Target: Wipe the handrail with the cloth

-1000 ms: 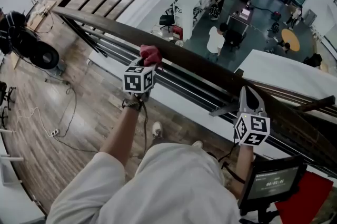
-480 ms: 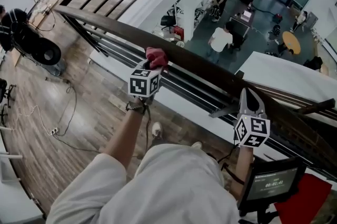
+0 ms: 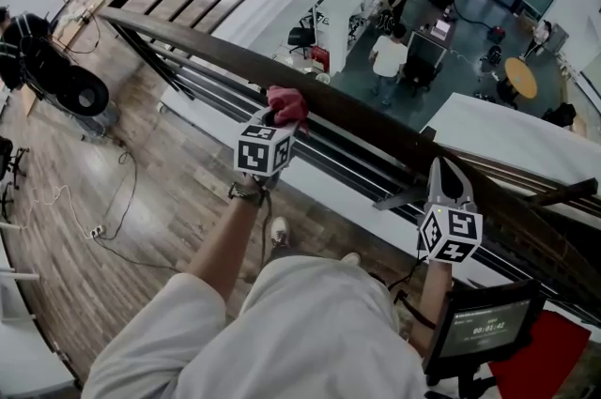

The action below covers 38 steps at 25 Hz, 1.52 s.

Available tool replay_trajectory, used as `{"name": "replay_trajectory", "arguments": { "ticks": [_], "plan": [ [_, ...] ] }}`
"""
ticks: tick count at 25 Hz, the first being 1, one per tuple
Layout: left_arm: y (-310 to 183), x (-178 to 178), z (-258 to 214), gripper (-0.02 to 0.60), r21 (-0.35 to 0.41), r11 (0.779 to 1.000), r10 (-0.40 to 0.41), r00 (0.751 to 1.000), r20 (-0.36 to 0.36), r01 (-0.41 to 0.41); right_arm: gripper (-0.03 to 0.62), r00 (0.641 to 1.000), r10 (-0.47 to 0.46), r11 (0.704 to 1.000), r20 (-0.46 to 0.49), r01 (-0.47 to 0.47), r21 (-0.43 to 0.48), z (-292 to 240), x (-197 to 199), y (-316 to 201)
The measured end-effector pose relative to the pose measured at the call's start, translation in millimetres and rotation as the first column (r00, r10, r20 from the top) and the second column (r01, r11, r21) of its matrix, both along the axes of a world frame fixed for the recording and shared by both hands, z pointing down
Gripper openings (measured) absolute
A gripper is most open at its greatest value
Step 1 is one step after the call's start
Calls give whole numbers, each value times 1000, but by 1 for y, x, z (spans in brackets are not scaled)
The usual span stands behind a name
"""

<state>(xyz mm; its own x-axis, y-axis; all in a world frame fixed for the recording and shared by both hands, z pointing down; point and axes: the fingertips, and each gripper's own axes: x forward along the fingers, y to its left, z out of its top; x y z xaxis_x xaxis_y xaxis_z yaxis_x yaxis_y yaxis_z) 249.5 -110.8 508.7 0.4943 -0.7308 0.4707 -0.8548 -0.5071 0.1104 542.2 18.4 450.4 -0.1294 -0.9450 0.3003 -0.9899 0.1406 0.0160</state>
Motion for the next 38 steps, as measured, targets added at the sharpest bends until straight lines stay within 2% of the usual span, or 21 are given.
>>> {"name": "replay_trajectory", "arguments": {
  "ticks": [27, 38],
  "plan": [
    [18, 30, 2, 94, -2, 997, 76, 997, 5, -76, 2, 1000, -17, 1000, -6, 17, 3, 2, -6, -2],
    [28, 50, 1, 94, -10, 991, 132, 991, 9, -132, 2, 1000, -31, 999, -6, 31, 6, 0, -7, -4]
  ]
}}
